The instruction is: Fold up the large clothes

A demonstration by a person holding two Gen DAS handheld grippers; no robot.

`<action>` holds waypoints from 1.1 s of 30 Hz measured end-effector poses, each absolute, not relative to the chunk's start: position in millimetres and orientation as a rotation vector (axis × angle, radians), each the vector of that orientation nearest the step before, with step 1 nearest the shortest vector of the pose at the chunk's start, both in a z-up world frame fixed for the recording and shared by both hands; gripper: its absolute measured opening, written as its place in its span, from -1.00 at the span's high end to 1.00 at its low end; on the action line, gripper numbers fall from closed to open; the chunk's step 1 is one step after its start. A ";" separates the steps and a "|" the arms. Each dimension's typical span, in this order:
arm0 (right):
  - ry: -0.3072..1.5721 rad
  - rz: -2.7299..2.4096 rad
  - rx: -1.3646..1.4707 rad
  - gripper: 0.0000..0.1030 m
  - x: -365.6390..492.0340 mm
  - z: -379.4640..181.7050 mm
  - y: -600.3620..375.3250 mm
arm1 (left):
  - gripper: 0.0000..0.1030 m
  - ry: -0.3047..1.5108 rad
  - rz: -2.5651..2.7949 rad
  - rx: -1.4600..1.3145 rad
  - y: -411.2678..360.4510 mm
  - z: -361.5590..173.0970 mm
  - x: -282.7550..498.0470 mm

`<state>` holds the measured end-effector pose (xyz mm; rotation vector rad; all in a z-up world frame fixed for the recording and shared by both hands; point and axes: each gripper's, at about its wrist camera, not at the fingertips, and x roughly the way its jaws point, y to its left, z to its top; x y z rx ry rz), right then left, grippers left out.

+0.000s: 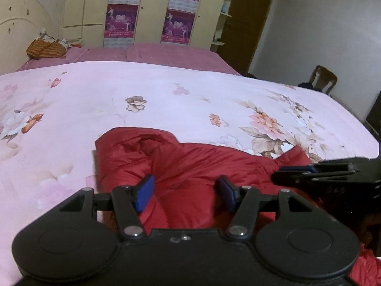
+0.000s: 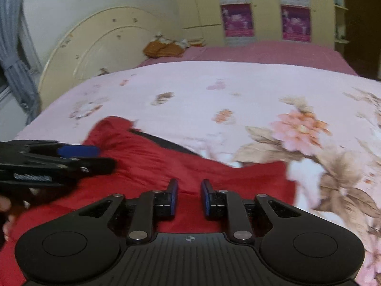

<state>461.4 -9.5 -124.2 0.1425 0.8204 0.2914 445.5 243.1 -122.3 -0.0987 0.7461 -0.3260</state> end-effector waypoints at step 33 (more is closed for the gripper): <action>0.706 0.404 0.132 0.61 318.0 -53.9 -24.1 | -0.09 0.636 -0.412 0.045 210.7 -75.1 273.4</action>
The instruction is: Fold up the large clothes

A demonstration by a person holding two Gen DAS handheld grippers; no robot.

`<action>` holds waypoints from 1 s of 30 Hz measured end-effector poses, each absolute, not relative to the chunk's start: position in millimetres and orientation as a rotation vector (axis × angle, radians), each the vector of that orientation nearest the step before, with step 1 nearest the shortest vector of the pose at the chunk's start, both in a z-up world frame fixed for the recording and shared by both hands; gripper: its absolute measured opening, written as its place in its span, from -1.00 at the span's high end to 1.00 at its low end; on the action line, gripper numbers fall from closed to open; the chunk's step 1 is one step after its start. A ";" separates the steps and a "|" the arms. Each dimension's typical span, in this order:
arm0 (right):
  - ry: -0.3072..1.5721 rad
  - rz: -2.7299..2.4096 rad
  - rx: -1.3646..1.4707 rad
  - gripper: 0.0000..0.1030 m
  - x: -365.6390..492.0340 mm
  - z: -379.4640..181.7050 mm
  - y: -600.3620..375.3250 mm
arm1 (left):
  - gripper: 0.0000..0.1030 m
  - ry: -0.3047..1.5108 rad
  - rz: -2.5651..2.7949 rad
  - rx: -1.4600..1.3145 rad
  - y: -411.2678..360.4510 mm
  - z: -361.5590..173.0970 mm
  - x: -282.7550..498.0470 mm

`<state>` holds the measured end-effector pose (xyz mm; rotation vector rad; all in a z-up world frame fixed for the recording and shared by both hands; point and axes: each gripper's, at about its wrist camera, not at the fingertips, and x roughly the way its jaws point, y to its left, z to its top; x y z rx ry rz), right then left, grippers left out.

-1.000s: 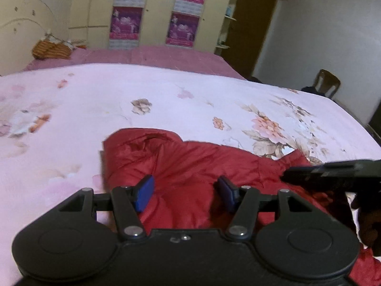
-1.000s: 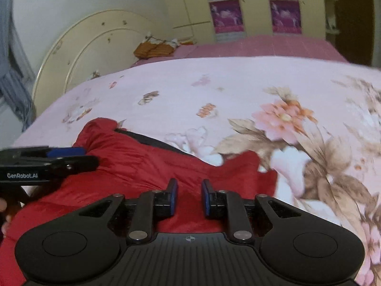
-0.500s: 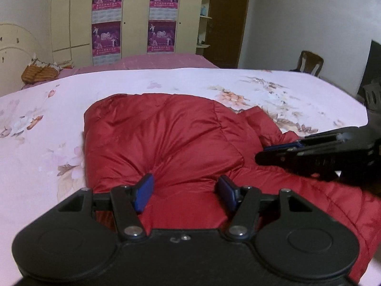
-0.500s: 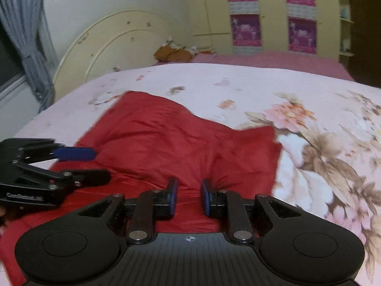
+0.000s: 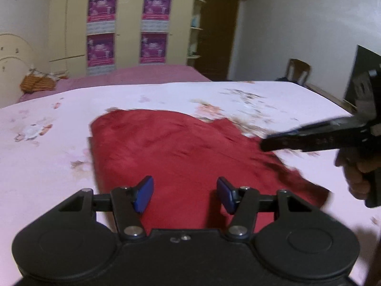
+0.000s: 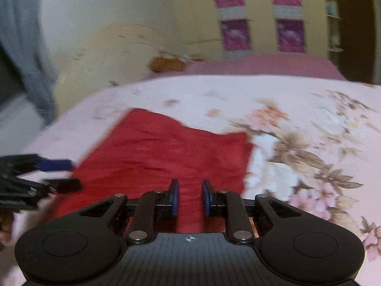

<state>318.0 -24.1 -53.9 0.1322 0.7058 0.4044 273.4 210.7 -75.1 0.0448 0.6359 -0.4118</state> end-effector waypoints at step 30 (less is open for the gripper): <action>0.813 0.445 0.029 0.62 221.3 -89.3 -3.8 | -0.06 0.673 -0.236 -0.005 199.1 -109.4 195.2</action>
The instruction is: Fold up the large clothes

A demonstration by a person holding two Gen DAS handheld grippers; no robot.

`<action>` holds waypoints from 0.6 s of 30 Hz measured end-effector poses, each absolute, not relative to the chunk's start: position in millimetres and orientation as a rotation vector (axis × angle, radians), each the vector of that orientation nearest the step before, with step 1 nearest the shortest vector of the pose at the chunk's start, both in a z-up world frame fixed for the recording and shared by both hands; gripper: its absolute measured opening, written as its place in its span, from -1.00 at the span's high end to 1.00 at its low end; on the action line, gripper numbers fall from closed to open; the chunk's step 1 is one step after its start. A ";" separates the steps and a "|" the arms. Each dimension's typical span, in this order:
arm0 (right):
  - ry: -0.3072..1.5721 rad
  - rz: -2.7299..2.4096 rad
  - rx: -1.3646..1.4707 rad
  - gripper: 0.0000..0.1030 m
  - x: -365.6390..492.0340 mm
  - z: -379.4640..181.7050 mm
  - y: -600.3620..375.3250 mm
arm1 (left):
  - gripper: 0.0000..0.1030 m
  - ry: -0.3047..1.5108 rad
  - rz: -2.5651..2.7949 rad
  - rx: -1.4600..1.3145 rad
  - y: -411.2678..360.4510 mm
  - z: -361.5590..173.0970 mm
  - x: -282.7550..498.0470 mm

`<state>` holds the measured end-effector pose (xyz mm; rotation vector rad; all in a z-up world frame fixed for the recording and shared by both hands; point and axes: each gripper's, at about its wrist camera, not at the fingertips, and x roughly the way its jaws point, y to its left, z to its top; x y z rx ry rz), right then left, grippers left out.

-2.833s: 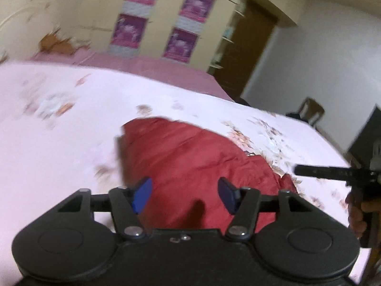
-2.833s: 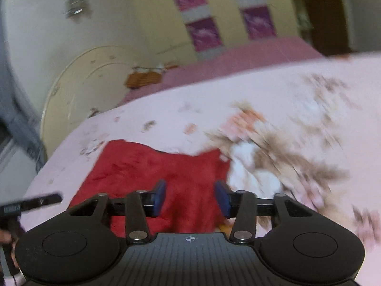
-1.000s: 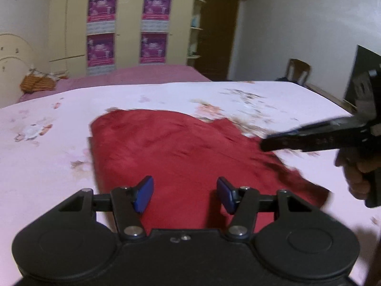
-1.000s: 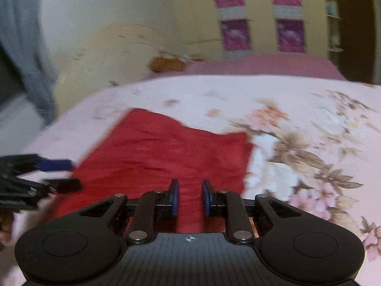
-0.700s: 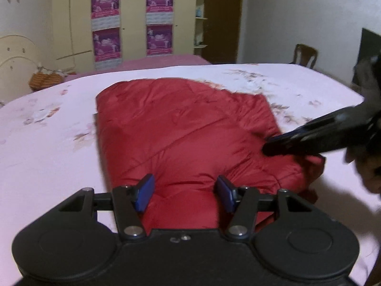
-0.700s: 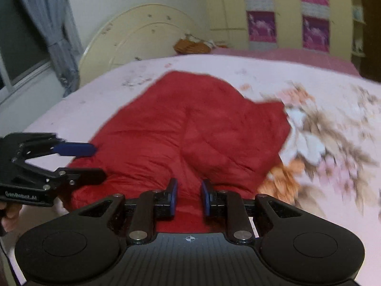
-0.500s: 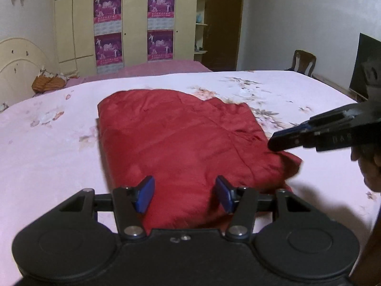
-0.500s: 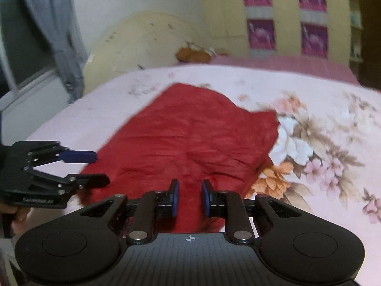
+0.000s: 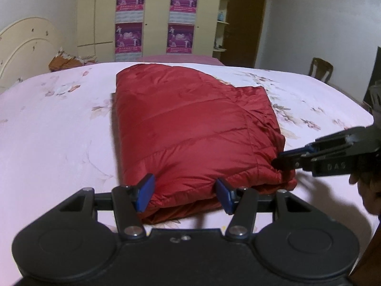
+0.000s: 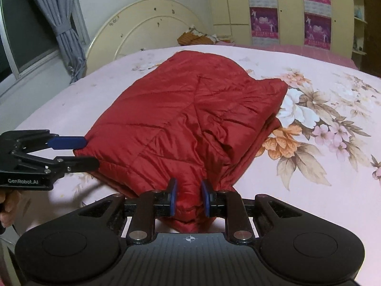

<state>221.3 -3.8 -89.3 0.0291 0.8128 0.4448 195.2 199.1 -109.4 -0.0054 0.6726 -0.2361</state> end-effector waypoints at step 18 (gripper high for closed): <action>0.725 0.353 0.147 0.60 121.4 -3.9 -37.7 | -1.00 0.533 -0.049 -0.041 157.3 -22.0 76.1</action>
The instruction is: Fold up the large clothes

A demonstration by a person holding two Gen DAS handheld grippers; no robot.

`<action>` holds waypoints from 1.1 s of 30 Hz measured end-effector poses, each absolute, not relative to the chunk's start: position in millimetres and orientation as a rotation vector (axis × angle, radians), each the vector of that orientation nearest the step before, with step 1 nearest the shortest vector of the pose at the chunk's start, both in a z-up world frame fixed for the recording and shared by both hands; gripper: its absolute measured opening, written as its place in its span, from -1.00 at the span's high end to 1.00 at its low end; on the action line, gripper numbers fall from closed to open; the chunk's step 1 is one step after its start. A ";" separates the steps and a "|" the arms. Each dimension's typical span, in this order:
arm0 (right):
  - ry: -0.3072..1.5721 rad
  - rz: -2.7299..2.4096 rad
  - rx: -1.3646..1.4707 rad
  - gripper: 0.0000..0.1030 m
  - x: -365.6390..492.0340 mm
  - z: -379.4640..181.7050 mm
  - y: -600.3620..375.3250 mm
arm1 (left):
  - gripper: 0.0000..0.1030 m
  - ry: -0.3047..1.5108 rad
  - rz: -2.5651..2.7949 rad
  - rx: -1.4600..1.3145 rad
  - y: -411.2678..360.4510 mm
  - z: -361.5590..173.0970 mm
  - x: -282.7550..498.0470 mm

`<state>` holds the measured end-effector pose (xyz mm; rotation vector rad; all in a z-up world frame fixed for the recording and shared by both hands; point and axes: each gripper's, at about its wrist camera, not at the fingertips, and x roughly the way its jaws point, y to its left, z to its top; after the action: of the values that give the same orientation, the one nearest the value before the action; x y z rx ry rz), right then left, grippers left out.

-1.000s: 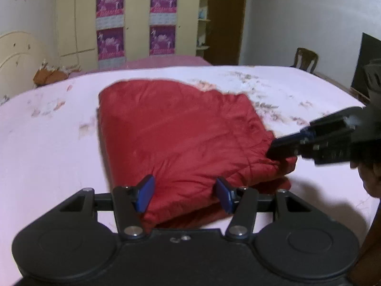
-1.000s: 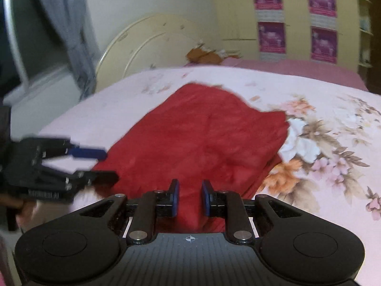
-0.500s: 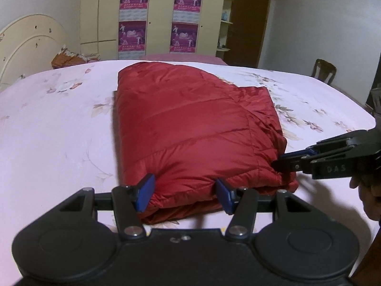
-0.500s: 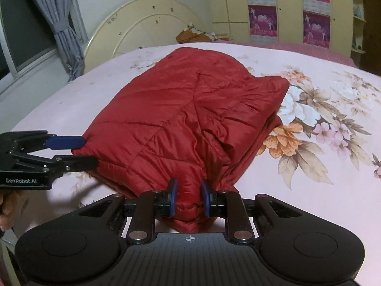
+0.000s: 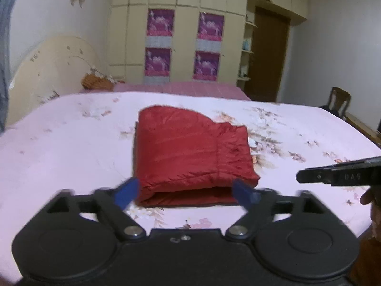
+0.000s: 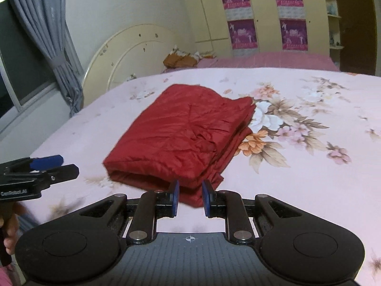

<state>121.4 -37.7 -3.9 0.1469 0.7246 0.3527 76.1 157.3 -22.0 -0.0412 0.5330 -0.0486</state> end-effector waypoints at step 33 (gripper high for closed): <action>0.601 0.131 0.054 -0.99 1.9 47.1 -33.3 | -1.00 0.482 -0.011 -0.028 110.3 7.8 1.3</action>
<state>1.9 -33.3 47.1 0.0538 0.6011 0.1307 1.3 110.3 7.8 -0.0275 0.4823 -0.0113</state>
